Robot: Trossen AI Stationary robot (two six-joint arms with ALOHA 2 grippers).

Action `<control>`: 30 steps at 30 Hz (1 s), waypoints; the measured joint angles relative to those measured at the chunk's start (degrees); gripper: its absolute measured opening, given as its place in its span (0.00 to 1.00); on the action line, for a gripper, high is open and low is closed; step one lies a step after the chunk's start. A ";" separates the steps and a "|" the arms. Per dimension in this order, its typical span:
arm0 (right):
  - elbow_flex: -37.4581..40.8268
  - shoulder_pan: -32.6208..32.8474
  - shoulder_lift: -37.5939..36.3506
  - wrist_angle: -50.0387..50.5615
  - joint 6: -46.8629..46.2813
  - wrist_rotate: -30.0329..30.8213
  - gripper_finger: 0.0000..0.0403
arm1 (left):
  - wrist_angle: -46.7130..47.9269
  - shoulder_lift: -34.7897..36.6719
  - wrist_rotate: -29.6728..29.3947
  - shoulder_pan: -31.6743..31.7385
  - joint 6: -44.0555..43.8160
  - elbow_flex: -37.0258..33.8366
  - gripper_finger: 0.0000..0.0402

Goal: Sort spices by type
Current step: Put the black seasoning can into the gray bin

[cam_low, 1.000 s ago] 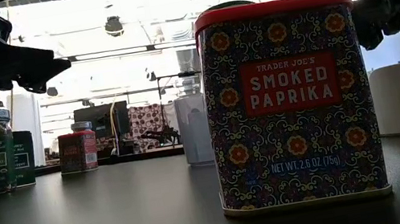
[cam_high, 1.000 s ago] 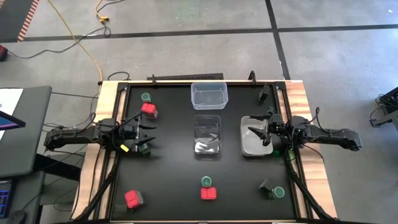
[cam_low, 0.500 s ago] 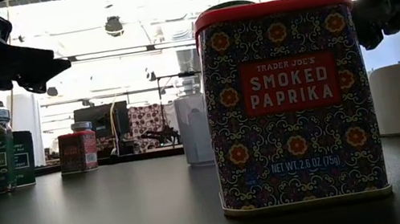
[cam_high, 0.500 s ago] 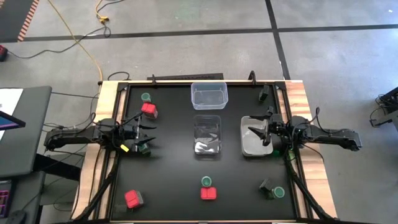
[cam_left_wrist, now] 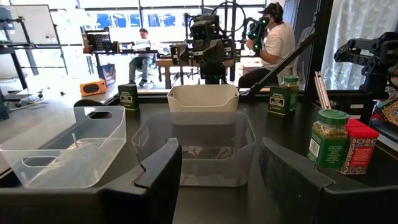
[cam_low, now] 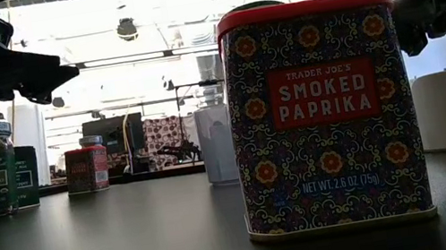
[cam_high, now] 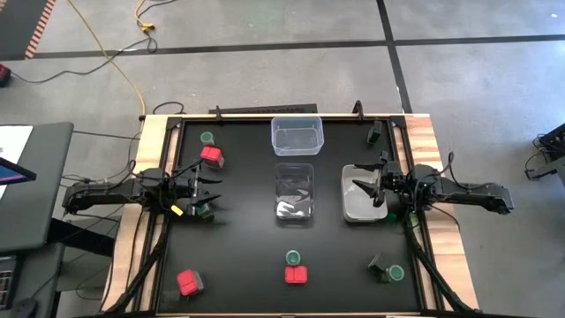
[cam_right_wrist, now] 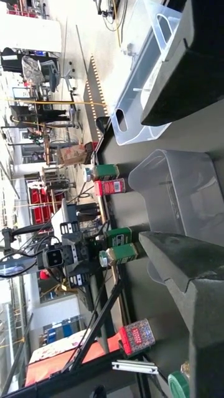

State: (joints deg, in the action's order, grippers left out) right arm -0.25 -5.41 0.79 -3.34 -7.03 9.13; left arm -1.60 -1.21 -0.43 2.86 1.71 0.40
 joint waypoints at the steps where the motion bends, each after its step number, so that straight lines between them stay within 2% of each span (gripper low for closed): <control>1: 0.00 0.00 0.00 -0.02 -0.02 0.00 0.80 | 0.01 -0.02 0.00 0.00 0.00 -0.01 0.50; 15: -4.29 0.00 0.00 0.78 0.01 0.46 0.80 | 0.01 0.00 0.00 0.01 -0.02 -0.01 0.50; 21: -7.72 0.00 -0.01 0.72 0.20 11.75 0.80 | -0.01 0.00 0.00 0.00 0.00 -0.01 0.50; 25: -10.54 -0.02 0.13 0.92 3.69 15.25 0.80 | 0.01 0.00 0.00 0.01 0.00 -0.01 0.50; 30: -17.30 0.00 4.28 0.77 5.61 23.28 0.80 | 0.00 0.00 0.00 0.00 0.00 -0.01 0.50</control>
State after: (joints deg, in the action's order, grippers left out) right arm -17.56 -5.41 5.07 -2.57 -1.42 32.40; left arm -1.60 -1.21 -0.43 2.85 1.71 0.39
